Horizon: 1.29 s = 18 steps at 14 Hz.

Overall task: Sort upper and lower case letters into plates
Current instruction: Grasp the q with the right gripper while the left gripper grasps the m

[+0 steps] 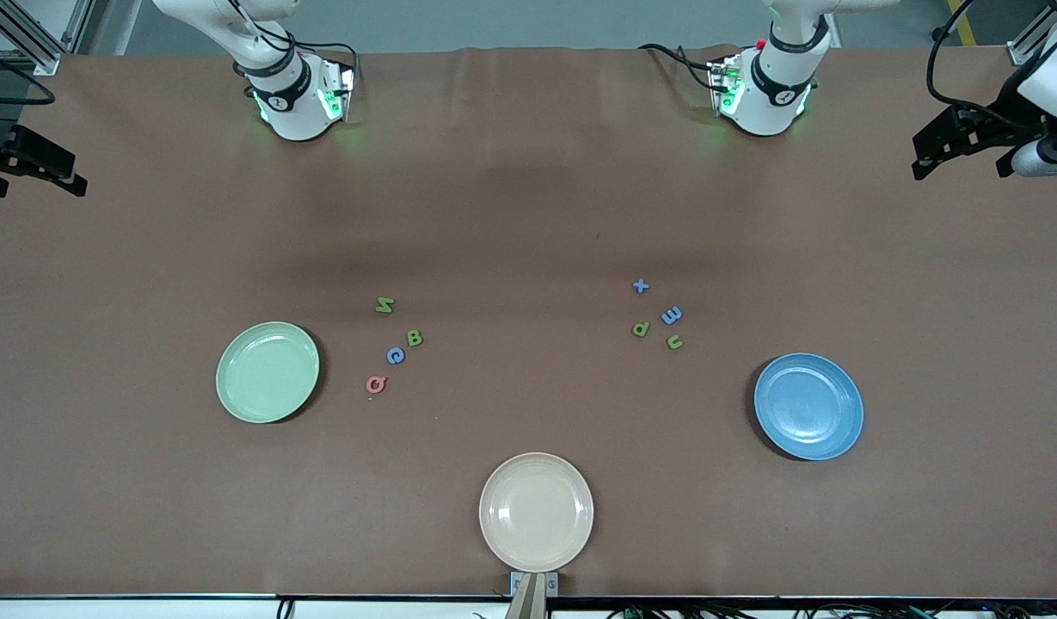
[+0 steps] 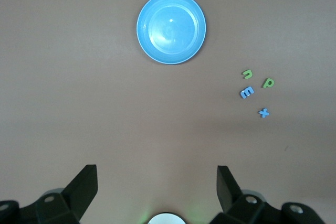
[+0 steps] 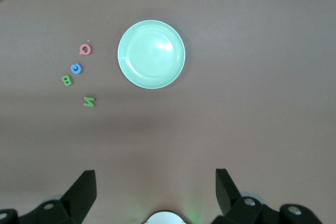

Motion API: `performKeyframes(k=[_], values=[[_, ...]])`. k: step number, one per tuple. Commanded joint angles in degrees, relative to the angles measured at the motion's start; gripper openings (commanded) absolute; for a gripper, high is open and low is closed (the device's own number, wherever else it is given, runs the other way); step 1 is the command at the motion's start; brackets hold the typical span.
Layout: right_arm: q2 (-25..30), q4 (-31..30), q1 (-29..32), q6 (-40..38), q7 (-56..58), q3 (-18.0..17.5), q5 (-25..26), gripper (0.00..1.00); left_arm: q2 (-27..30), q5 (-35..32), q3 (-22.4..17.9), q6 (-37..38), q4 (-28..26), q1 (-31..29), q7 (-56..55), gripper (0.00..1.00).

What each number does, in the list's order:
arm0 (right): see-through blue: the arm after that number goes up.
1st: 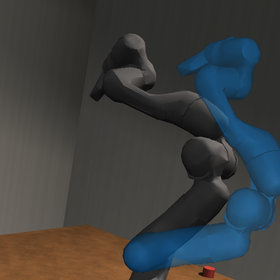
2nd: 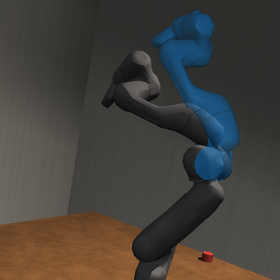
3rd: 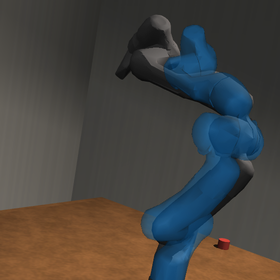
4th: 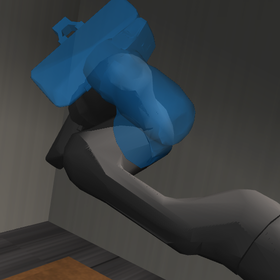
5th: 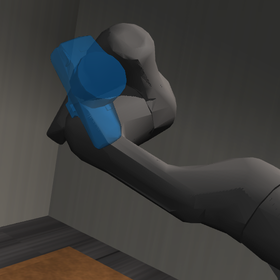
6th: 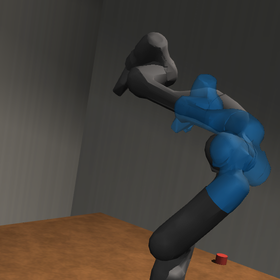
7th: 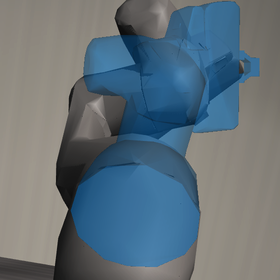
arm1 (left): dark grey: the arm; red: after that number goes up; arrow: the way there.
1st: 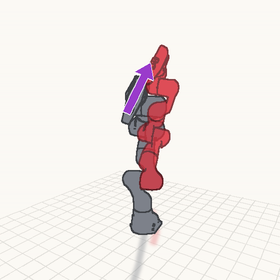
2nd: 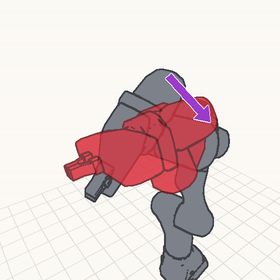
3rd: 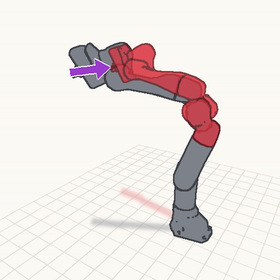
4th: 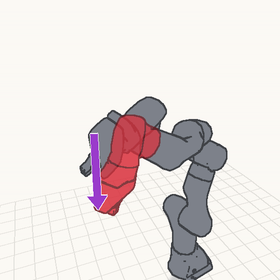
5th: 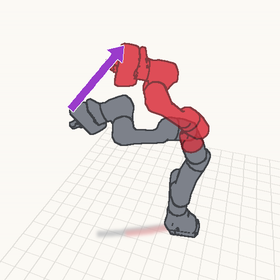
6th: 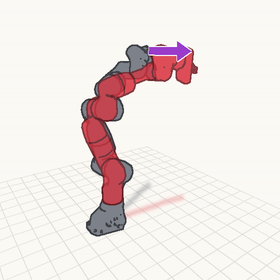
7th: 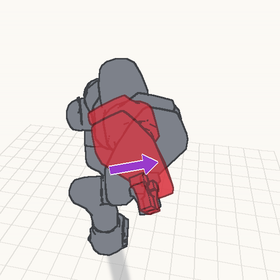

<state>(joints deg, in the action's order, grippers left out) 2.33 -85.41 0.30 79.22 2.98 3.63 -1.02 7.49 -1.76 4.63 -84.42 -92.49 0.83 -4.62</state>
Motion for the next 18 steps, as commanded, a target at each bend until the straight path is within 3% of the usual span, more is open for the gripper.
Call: performKeyframes(k=[1,7,10,14,18], values=[[3.6,-1.6,0.1,-1.6,0.3,0.5,-0.8,1.00,-1.0,1.0,-0.1,1.2,1.9,0.0,0.3,1.00],[3.5,-1.3,0.1,-0.6,0.3,0.4,-0.7,1.00,-2.3,1.0,0.3,1.2,1.4,0.5,-0.4,1.00],[3.2,-0.8,0.0,-0.4,0.1,0.3,-0.9,1.00,-4.3,1.1,4.0,-0.6,-1.1,0.4,-3.3,1.00],[2.2,0.5,0.3,-0.5,0.0,0.4,-0.7,1.00,-6.6,1.1,9.8,-7.8,-7.9,0.2,-11.3,1.00],[-5.2,1.2,0.8,3.1,0.2,0.5,0.1,1.00,-8.8,3.2,16.5,-25.8,-21.7,0.2,-26.8,1.00]])
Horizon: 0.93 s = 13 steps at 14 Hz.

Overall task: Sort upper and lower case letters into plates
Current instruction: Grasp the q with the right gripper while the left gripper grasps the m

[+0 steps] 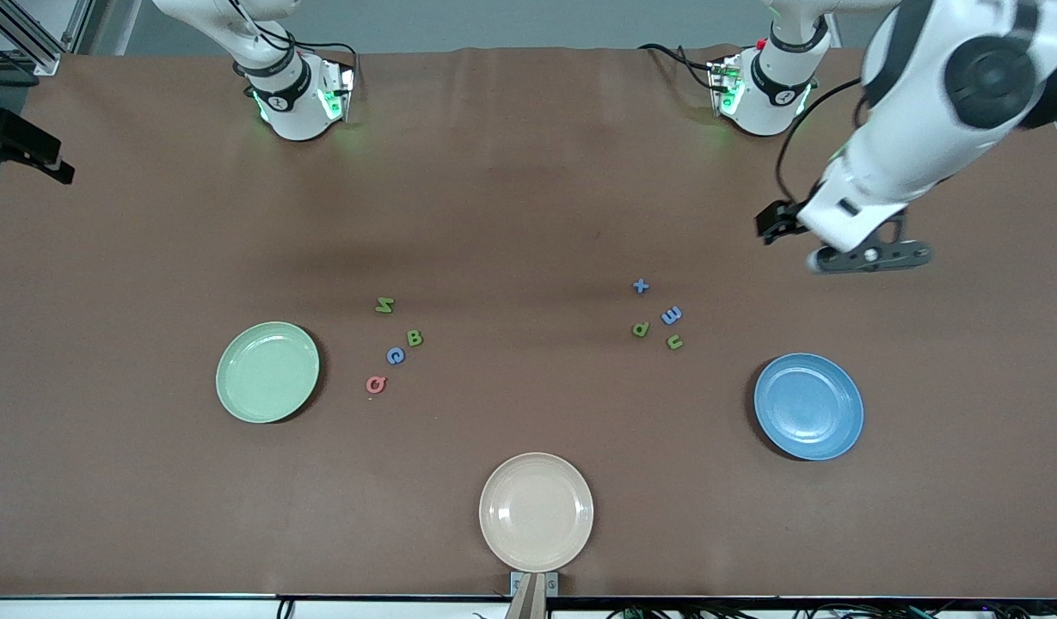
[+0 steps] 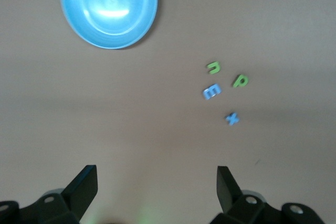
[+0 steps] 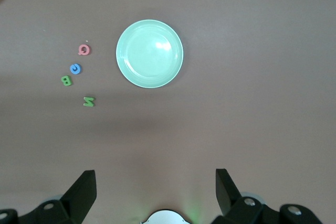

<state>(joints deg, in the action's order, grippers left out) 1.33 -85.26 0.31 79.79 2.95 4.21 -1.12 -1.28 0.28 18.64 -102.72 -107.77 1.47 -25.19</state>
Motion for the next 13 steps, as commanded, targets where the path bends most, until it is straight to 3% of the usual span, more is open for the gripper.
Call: performKeyframes(k=[1,4,6,10,13], values=[[-6.5,1.4,1.1,3.5,0.5,-0.1,0.4,1.00,-1.5,1.1,3.8,-12.5,-8.8,-0.4,-10.0,1.00],[-10.5,1.2,1.2,6.8,0.4,-0.1,0.3,1.00,-7.5,0.6,5.4,-26.5,-14.7,0.1,-16.1,1.00],[-11.7,0.5,-0.1,7.8,-1.8,-0.3,0.2,1.00,-12.2,0.3,5.4,-32.8,-15.8,0.7,-22.2,0.97],[-14.8,-3.7,-6.6,15.4,-23.7,-0.4,-0.9,1.00,-18.4,-2.6,5.3,-37.7,-15.9,1.1,-32.5,0.77],[-19.8,-4.4,-10.9,22.2,-36.1,-0.4,-3.6,1.00,-21.6,-6.4,5.2,-41.1,-15.9,1.1,-39.3,0.74]])
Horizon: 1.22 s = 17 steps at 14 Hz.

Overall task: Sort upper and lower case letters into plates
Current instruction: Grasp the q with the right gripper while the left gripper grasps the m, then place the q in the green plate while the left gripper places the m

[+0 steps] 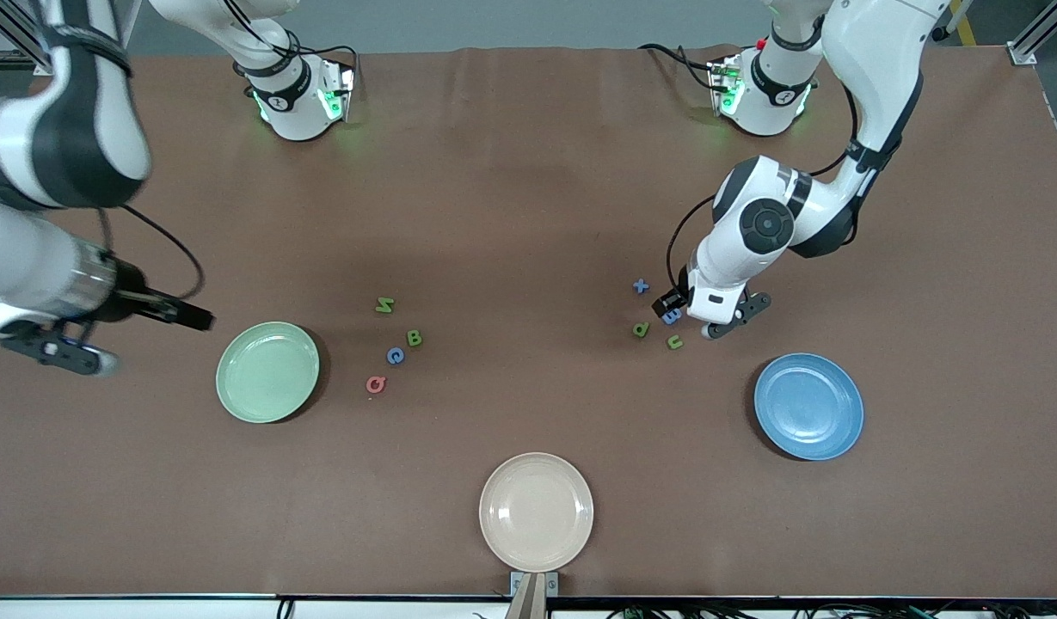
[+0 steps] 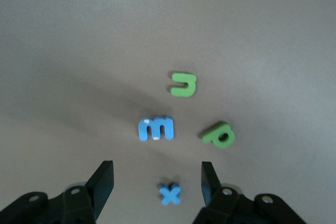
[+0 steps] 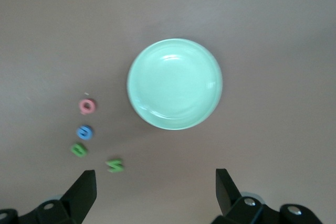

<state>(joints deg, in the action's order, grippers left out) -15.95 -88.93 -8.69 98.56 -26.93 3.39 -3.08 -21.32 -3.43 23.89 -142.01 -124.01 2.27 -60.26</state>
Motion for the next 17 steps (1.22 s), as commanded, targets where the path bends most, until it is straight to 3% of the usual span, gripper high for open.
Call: performKeyframes(k=[1,4,6,8,13,14,16,17], values=[[-4.0,-1.7,-3.6,5.8,-7.6,0.4,-1.8,1.00,-2.8,-4.2,-0.1,-3.4,0.3,0.3,-5.8,0.76],[-4.4,-12.2,-8.3,21.0,-17.3,0.4,-2.5,1.00,-5.9,-7.3,-0.2,-6.7,0.8,0.0,-7.3,0.76],[-7.1,-15.9,-10.8,29.1,-22.5,0.4,-2.5,1.00,-7.1,-8.9,-0.4,-7.1,0.8,-0.2,-7.3,0.75],[-11.1,-16.1,-12.8,34.1,-26.8,0.4,-2.5,1.00,-7.3,-9.5,-0.7,-7.1,0.8,-0.2,-7.3,0.73],[-19.5,-14.1,-13.9,41.4,-31.2,0.5,-1.8,0.97,-8.7,-10.0,-1.4,-7.1,1.0,-0.2,-7.3,0.56],[-20.7,-13.0,-13.9,41.4,-31.2,0.5,-1.8,0.96,-8.7,-10.3,-1.5,-7.1,1.1,-0.2,-7.3,0.45],[-22.9,-10.8,-13.9,41.3,-31.9,0.5,-1.6,0.92,-8.6,-10.3,-1.4,-7.1,1.3,-0.2,-7.3,0.06],[-23.5,-10.1,-13.7,41.3,-32.0,0.5,-1.6,0.88,-8.0,-10.4,-1.4,-6.4,1.7,-0.6,-7.1,0.00]])
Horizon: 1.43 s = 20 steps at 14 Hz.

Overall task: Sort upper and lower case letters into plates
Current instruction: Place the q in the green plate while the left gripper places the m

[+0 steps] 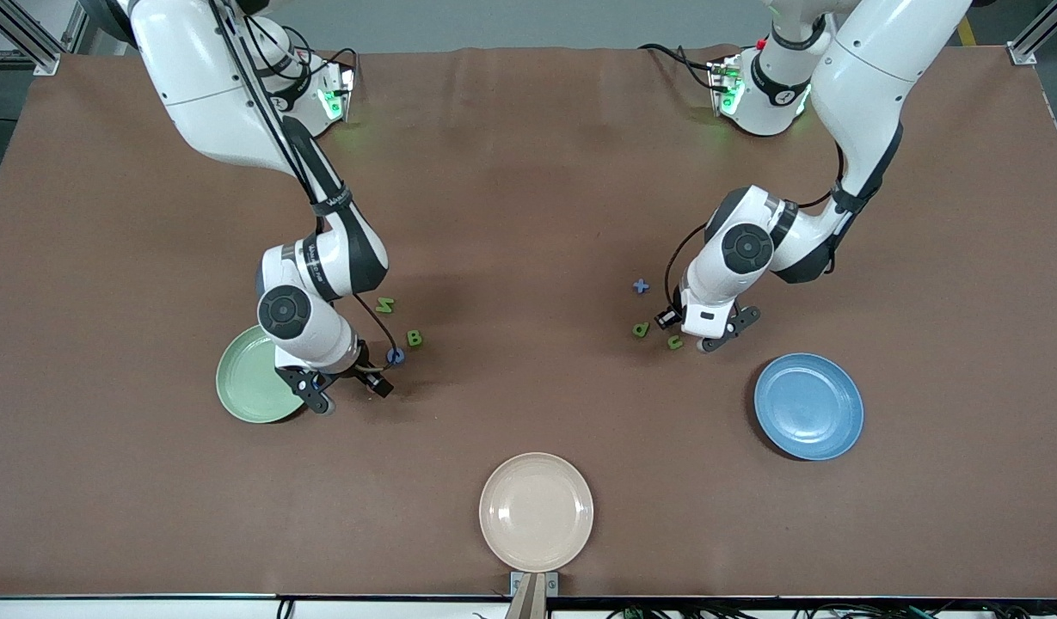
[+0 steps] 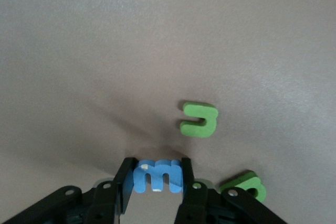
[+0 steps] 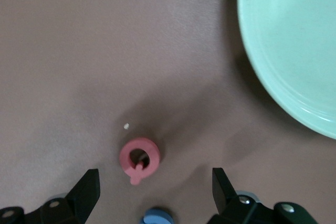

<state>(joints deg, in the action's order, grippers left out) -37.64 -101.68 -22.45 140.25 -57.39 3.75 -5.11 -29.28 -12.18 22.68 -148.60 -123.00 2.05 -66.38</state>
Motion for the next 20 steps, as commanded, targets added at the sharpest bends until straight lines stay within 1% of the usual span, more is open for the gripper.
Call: performKeyframes(k=[1,3,4,6,7,8,9,11,12,13,14,15,17,20], values=[[-2.3,3.2,0.0,-0.3,-1.4,0.1,0.5,0.87,0.9,-1.7,-0.3,1.3,1.2,-0.6,-0.6,0.00],[-3.8,4.8,0.0,-0.3,-1.5,0.1,0.5,0.82,3.9,-2.0,-0.2,6.3,3.8,-1.2,0.0,0.00],[-4.3,5.2,-0.1,-0.3,-1.4,0.1,0.5,0.78,5.2,-2.0,-0.2,10.2,6.2,-2.4,2.2,0.00],[-4.3,5.2,0.0,-0.3,-1.4,0.1,0.5,0.67,5.6,-2.0,0.0,15.0,10.0,-6.1,9.3,0.00],[-4.3,5.2,0.0,-0.4,-1.4,0.1,0.5,0.58,5.4,-2.0,-0.2,15.3,11.2,-8.4,12.9,0.00],[-4.3,5.1,0.0,-0.5,-1.3,0.1,0.5,0.53,4.8,-2.0,-0.2,15.4,12.5,-11.1,17.2,0.00],[-4.2,5.1,0.0,-0.8,-1.3,0.1,0.5,0.39,3.5,-2.0,-0.2,15.4,14.2,-14.1,22.0,0.00],[-3.8,5.1,0.2,-1.1,-1.1,0.1,0.5,0.17,0.2,-2.0,-0.2,15.4,17.6,-17.7,28.0,0.02],[-3.6,5.1,0.5,-1.3,-0.6,0.1,0.4,0.06,-2.3,-2.1,-0.3,15.4,19.4,-19.3,29.5,0.11],[-3.2,5.1,1.0,-2.1,-0.2,0.2,0.5,0.03,-3.6,-2.1,-0.3,15.4,20.7,-20.1,29.9,0.17],[-2.4,5.1,2.0,-3.8,1.6,0.3,0.5,0.02,-4.7,-2.1,-0.4,15.4,21.6,-20.2,29.8,0.25],[-0.8,5.0,3.4,-6.3,4.9,0.3,0.4,0.02,-6.0,-2.0,-0.4,15.4,22.5,-20.2,29.6,0.35],[2.8,4.7,7.2,-10.9,11.4,0.1,0.0,0.02,-7.3,-2.0,-0.4,15.1,23.1,-20.2,29.1,1.00],[7.2,4.7,12.2,-17.9,20.2,0.1,-0.3,0.02,-5.9,-2.0,-0.4,16.5,22.1,-19.9,28.9,1.00]])
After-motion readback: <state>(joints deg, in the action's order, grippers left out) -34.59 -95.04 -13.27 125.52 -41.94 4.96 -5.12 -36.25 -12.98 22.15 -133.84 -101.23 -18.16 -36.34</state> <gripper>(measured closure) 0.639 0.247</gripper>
